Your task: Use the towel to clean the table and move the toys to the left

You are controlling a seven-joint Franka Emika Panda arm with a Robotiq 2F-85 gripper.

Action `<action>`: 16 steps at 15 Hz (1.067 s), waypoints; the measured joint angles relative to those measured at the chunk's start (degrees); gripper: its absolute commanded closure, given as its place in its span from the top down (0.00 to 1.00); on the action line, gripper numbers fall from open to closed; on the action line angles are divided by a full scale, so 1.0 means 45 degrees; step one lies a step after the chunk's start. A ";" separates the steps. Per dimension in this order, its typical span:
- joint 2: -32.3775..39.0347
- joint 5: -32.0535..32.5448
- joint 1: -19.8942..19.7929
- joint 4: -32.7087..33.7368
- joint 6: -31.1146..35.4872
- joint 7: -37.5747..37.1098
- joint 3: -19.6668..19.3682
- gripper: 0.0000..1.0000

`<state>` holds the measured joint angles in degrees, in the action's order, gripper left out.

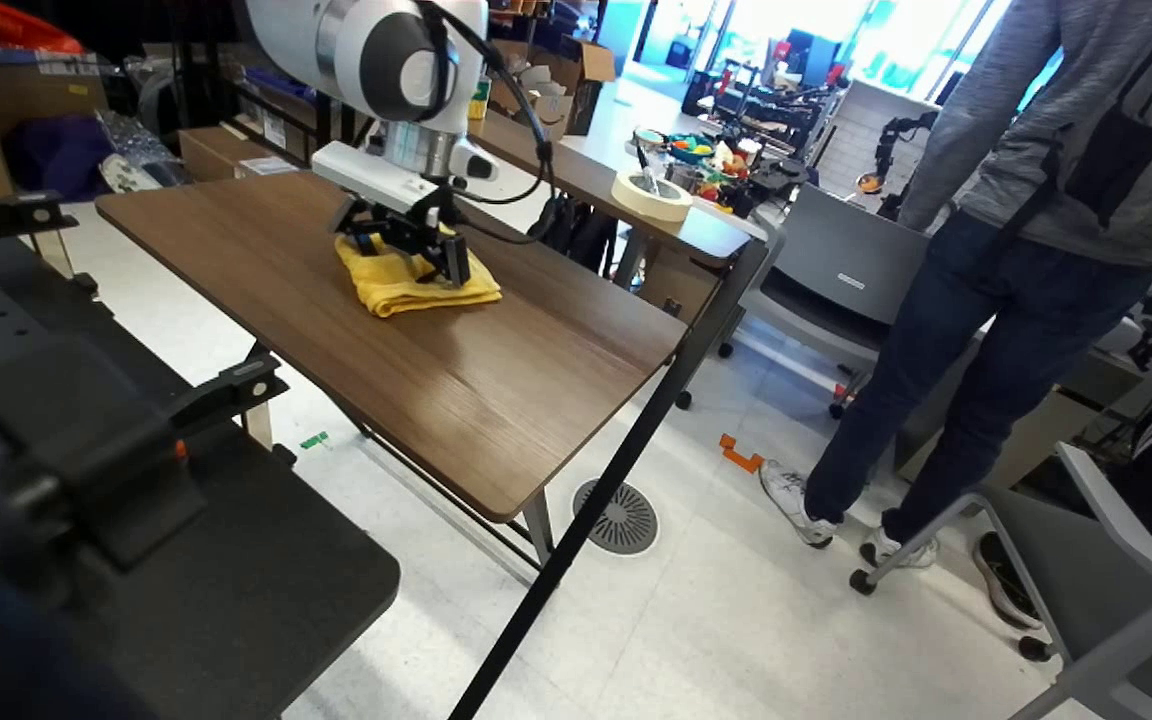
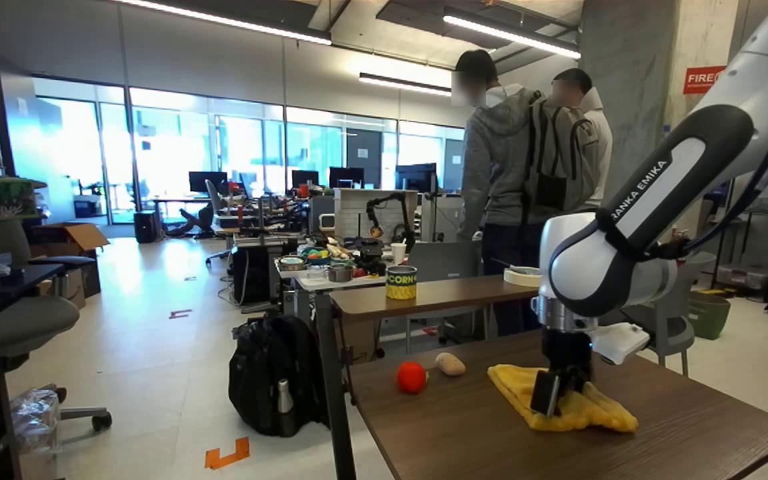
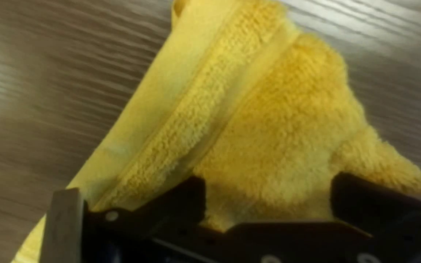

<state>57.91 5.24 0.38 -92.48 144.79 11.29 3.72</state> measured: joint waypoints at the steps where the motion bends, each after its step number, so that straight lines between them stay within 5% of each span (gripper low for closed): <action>1: 0.0048 -0.0276 -0.0435 0.0099 0.0000 -0.0010 -0.0017 1.00; 6: 0.0274 -0.1481 -0.1942 0.0648 0.0018 -0.0018 0.0260 1.00; 13: 0.0317 -0.1495 -0.1857 0.0846 -0.0048 -0.0361 0.0198 1.00; 16: 0.0829 -0.1878 -0.1832 0.2538 -0.1382 -0.1790 -0.0102 1.00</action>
<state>61.64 -3.21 -7.86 -81.06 138.57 3.24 3.27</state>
